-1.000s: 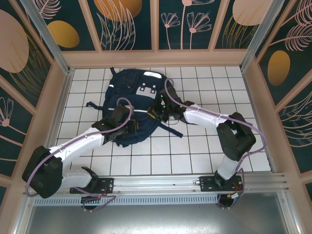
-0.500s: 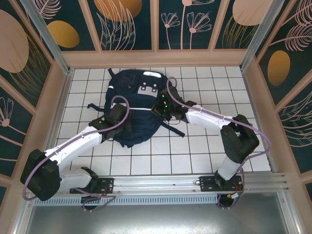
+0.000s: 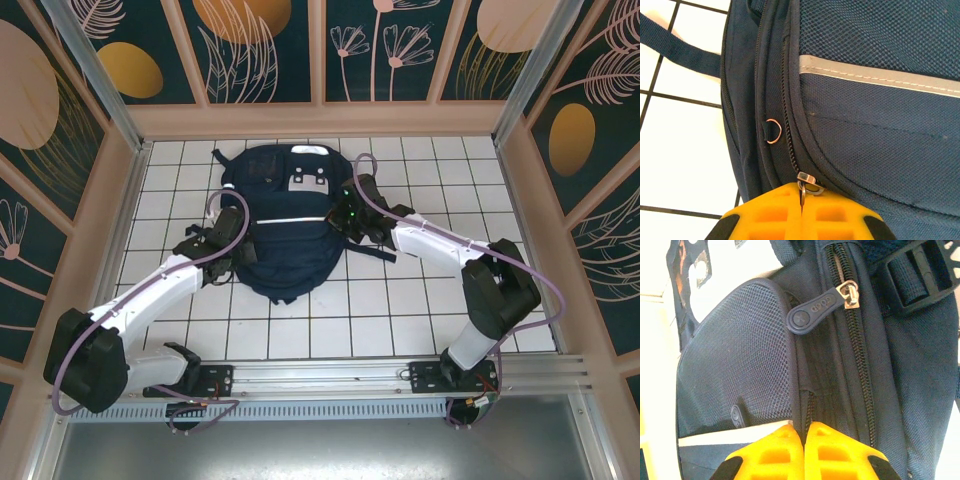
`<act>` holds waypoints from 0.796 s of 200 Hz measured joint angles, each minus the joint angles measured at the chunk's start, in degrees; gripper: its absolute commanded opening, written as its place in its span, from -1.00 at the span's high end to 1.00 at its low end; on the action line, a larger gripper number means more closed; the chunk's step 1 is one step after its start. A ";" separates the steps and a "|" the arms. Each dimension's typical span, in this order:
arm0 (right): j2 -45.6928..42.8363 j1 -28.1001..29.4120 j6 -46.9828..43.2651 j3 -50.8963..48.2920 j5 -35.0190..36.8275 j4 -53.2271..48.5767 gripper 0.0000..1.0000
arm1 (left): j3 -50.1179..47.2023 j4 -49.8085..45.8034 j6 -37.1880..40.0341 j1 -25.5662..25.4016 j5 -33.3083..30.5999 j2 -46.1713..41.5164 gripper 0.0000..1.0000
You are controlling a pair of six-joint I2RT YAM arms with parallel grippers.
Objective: Pack the student bag
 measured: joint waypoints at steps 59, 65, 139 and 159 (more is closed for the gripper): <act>0.00 -0.13 -1.99 -0.22 -0.61 2.58 1.00 | 2.64 3.30 -1.40 5.44 4.61 4.33 0.98; 0.00 -0.26 -2.14 -0.33 -0.59 2.73 1.00 | 3.04 3.65 -0.55 5.95 5.40 4.81 1.00; -1.64 -5.42 -7.39 -1.05 1.79 0.90 0.29 | 3.58 6.05 17.73 7.52 22.16 2.16 1.00; -5.22 -7.65 -8.79 -2.08 2.47 -0.46 -0.06 | 3.28 5.77 18.43 7.58 23.67 0.87 1.00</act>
